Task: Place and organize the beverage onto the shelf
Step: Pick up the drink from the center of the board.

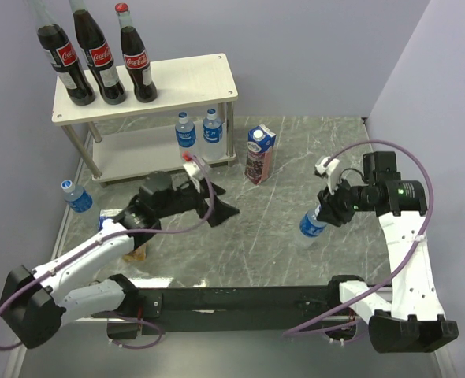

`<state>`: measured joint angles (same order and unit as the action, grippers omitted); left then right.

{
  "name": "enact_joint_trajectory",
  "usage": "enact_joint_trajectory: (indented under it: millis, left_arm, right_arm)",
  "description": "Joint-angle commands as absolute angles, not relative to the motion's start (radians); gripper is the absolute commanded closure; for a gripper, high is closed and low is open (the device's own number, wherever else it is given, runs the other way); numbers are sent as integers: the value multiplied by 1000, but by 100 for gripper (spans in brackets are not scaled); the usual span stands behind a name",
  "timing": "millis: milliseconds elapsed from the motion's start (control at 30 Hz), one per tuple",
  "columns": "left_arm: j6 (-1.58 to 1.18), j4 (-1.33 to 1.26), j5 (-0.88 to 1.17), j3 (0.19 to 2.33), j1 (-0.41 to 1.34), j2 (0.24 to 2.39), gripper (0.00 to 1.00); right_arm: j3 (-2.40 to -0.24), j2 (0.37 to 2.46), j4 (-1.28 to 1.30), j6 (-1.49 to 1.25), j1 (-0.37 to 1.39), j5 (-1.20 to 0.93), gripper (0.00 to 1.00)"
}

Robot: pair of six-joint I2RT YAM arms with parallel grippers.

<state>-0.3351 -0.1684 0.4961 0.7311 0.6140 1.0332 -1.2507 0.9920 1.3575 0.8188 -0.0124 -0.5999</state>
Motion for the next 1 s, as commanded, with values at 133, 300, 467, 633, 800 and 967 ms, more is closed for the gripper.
enact_joint_trajectory:
  millis: [133, 300, 467, 633, 800, 967]
  left_arm:
    - [-250, -392, 364, 693, 878, 1095, 1]
    - [-126, -465, 236, 753, 1012, 1247, 0]
    - [-74, -496, 204, 874, 1101, 1394, 0]
    - [-37, -460, 146, 968, 1166, 1512, 1]
    - [-26, -434, 63, 1012, 1180, 1569, 0]
    - [-20, -416, 52, 1043, 1183, 1604, 10]
  right_arm:
    - [-1443, 1055, 1279, 671, 37, -742, 100]
    - [-1483, 1075, 1253, 600, 149, -703, 100]
    - [-1483, 1063, 1195, 512, 265, -652, 100]
    - [-1491, 1058, 1181, 494, 296, -653, 100]
    - [-1482, 1048, 1181, 494, 304, -661, 100]
    - [-1479, 1043, 1172, 492, 305, -657, 100]
